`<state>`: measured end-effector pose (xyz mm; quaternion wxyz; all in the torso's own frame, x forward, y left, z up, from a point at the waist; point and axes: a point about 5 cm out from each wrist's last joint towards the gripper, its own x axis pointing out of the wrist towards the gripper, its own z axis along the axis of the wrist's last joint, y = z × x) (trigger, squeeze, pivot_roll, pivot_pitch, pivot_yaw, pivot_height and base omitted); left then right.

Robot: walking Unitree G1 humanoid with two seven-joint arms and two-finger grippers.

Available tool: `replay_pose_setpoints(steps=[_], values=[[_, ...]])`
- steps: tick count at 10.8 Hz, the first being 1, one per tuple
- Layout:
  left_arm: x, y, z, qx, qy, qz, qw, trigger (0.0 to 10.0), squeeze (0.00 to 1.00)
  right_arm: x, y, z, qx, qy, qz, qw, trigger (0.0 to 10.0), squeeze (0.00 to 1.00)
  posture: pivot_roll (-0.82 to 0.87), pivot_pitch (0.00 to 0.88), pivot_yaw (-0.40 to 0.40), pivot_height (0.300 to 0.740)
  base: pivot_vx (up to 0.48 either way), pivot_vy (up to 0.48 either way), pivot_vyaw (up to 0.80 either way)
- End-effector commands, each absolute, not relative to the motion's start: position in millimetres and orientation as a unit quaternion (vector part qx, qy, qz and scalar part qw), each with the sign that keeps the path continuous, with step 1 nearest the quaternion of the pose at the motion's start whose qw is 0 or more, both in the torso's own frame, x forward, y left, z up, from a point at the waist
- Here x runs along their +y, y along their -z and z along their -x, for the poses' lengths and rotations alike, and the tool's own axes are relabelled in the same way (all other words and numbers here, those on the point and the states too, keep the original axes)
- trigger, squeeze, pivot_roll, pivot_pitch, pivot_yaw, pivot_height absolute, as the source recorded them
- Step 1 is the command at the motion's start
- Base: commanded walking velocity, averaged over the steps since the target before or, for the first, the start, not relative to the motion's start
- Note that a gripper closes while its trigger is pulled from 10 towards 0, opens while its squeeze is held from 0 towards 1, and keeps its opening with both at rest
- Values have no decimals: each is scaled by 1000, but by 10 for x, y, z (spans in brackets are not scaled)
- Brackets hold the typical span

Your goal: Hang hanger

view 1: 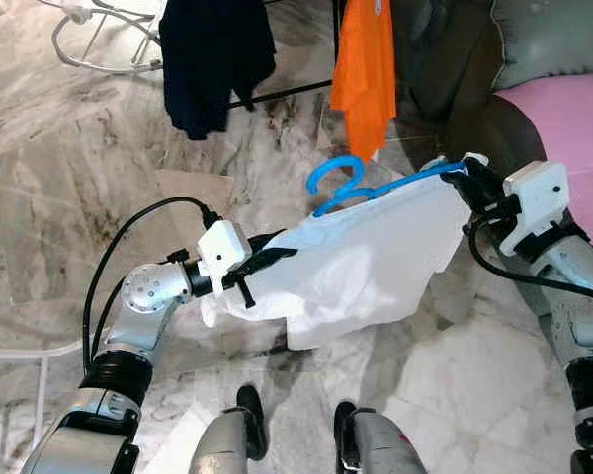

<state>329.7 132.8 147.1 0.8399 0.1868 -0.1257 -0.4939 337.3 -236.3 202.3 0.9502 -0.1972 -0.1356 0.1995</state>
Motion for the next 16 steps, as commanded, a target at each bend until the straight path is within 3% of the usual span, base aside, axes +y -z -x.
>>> replay_pose_setpoints(steps=[1,3,5,6,7,8,9,10,11,12,16], values=[[1255,-1447,-3282,-124,505,-193,832,0,0,-2226,-2036,-3352,-153,-226,214,938,0,0,-186,335,51,740,0,0,0],[1252,-1444,-3285,-124,504,-196,832,0,0,-2257,-2050,-3401,-159,-171,242,942,0,0,-183,336,55,740,0,0,0],[1233,-1435,-3295,-124,501,-202,832,0,0,-2123,-2154,-3445,-196,-140,269,932,0,0,-184,334,56,740,0,0,0],[1225,-1432,-3296,-123,501,-204,832,0,0,-2118,-2112,-3466,-188,-133,270,935,3765,0,-181,333,55,740,0,0,0],[1227,-1431,-3298,-123,499,-205,833,0,0,-2135,-2089,-3478,-181,-125,261,940,10000,192,-181,334,54,740,0,0,0],[1232,-1428,-3298,-123,497,-206,834,0,0,-2163,-2099,-3487,-183,-112,254,943,10000,1000,-181,334,54,740,0,0,0],[1232,-1427,-3300,-123,497,-206,834,0,0,-2168,-2103,-3494,-184,-107,258,943,10000,1000,-183,334,55,740,0,0,0],[1231,-1430,-3304,-123,496,-207,834,0,0,-2169,-2099,-3503,-182,-105,259,943,10000,580,-183,334,54,740,0,0,0],[1231,-1432,-3309,-124,495,-208,835,0,0,-2166,-2092,-3510,-181,-104,256,944,4863,0,-184,332,55,740,0,0,0],[1231,-1433,-3313,-124,494,-208,835,0,0,-2170,-2086,-3514,-181,-101,251,946,0,0,-183,332,55,740,0,0,0],[1243,-1439,-3335,-123,487,-212,838,0,0,-2181,-2051,-3522,-177,-91,233,952,0,0,-182,331,54,740,0,0,0]])
